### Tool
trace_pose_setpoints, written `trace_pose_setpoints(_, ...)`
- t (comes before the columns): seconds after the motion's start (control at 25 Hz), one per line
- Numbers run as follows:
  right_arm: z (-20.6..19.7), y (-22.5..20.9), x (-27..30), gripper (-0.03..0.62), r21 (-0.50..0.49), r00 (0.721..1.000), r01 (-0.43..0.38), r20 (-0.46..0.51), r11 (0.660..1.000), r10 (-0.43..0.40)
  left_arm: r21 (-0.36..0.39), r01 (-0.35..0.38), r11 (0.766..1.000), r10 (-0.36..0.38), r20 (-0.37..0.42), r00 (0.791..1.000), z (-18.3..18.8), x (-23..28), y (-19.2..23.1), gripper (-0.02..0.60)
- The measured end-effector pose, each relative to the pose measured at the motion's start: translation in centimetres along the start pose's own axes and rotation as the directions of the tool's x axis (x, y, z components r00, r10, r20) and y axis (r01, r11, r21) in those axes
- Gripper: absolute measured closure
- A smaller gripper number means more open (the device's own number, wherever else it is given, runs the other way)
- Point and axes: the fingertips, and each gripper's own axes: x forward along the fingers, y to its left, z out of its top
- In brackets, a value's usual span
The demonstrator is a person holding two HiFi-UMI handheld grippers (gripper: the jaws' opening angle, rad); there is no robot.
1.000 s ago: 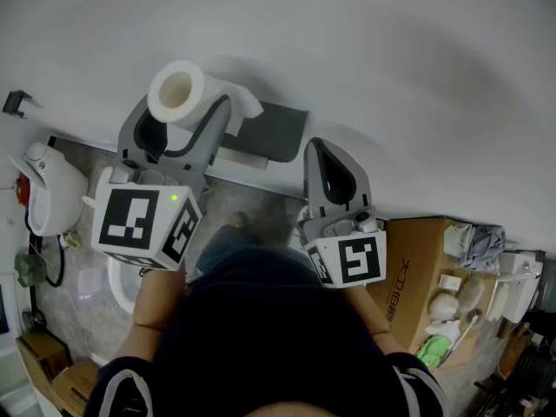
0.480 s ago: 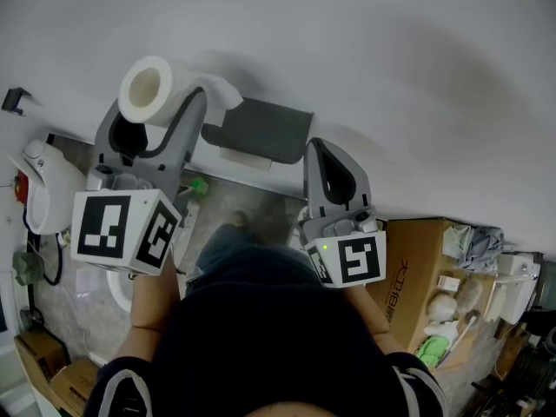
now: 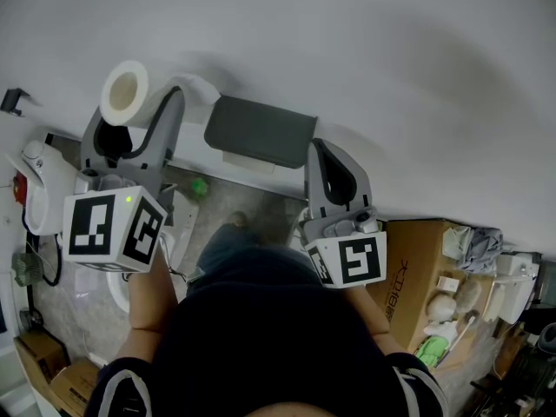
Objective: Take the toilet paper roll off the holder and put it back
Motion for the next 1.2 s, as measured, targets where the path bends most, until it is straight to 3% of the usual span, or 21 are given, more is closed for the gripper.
trace_pose_setpoints(1.2,-0.1,0.1,0.0,0.579,-0.004,1.000,-0.007,-0.002,1.000,0.007,0.026,-0.144,0.989,0.146,-0.098,0.984,-5.5,-0.8,6.1,0.278)
